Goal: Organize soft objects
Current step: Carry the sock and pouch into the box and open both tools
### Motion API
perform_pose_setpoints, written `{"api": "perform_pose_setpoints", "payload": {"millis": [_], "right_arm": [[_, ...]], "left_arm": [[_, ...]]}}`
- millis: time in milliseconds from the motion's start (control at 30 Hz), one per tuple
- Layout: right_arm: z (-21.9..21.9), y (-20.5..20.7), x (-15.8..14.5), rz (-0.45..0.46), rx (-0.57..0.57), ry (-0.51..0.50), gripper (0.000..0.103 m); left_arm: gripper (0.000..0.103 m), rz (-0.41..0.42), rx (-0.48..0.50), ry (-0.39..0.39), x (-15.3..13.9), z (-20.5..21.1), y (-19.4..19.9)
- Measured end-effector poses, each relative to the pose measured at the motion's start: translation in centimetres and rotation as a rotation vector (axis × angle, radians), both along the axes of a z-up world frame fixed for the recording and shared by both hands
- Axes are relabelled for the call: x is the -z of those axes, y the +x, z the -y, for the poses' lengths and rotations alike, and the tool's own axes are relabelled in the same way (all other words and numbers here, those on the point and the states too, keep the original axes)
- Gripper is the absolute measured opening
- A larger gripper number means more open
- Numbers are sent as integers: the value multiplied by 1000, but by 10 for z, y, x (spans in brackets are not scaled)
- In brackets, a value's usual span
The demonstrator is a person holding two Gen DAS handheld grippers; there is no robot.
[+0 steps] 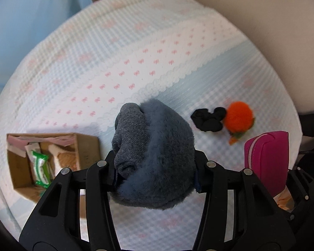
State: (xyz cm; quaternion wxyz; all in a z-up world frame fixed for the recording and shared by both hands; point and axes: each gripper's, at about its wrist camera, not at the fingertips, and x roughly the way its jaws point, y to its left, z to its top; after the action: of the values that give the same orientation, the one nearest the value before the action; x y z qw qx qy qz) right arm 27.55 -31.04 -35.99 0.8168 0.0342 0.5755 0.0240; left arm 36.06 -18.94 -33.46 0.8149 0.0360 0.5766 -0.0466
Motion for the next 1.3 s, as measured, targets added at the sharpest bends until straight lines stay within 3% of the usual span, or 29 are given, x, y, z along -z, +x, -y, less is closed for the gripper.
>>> {"api": "perform_pose_setpoints", "payload": {"millis": [333, 667, 1067, 1300], "right_arm": [[-31, -30, -80, 128, -35, -19, 40], [-122, -65, -152, 260, -129, 60, 40], [-237, -54, -159, 242, -268, 129, 40], [-287, -22, -136, 175, -362, 149, 40]], "left_arm": [[46, 139, -38, -61, -81, -53, -66], [46, 218, -121, -60, -130, -172, -130], [46, 187, -242, -30, -121, -295, -141], [46, 129, -322, -35, -92, -347, -122]]}}
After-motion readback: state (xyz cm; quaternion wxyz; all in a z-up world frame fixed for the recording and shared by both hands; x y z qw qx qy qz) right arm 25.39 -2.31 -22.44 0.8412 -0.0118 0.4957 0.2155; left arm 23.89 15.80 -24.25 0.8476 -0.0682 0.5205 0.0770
